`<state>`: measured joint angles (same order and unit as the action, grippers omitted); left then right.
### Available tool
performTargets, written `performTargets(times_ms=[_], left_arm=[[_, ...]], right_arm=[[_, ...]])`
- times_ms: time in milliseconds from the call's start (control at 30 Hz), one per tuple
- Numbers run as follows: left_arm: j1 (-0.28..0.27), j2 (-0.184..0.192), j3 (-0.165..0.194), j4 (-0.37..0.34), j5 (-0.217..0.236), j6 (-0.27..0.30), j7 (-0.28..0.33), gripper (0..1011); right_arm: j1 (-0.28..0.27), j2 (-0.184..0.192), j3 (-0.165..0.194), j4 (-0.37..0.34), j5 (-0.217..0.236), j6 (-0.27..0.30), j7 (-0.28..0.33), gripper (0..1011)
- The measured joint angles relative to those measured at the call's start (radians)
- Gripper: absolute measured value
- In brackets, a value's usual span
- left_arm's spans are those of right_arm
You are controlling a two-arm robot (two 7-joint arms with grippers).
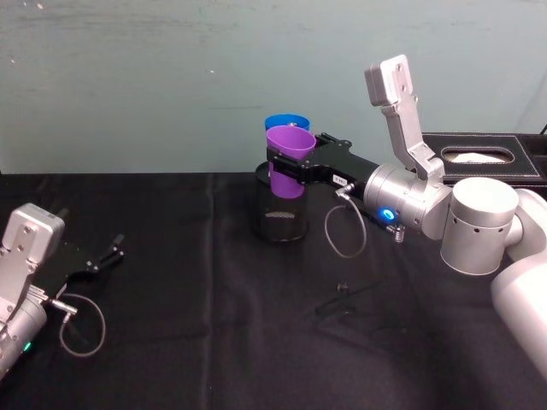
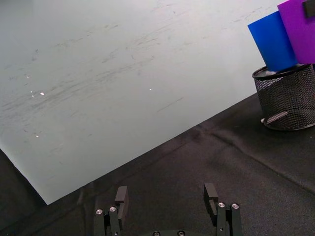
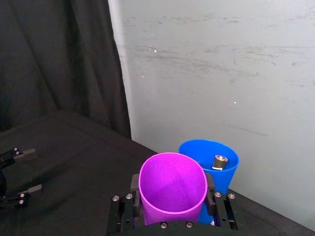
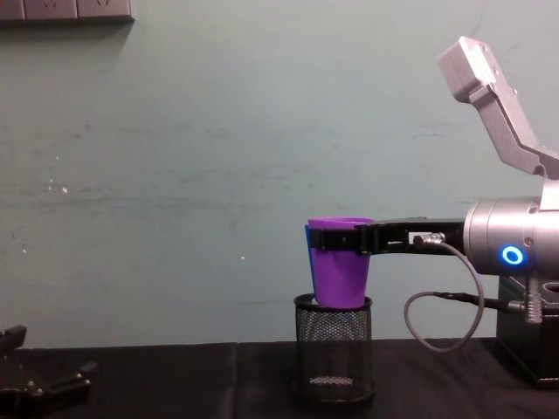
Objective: Pick up one cup with a gripper and tap it against the other cup.
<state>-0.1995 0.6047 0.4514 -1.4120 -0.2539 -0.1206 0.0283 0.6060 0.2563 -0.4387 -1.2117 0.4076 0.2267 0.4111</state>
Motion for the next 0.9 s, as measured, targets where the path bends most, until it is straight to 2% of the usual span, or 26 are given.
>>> performTargets(times_ms=[900], left_arm=[[0.000,0.000,0.000,0.000,0.000,0.000,0.000,1000]], right_arm=[[0.000,0.000,0.000,0.000,0.000,0.000,0.000,731]])
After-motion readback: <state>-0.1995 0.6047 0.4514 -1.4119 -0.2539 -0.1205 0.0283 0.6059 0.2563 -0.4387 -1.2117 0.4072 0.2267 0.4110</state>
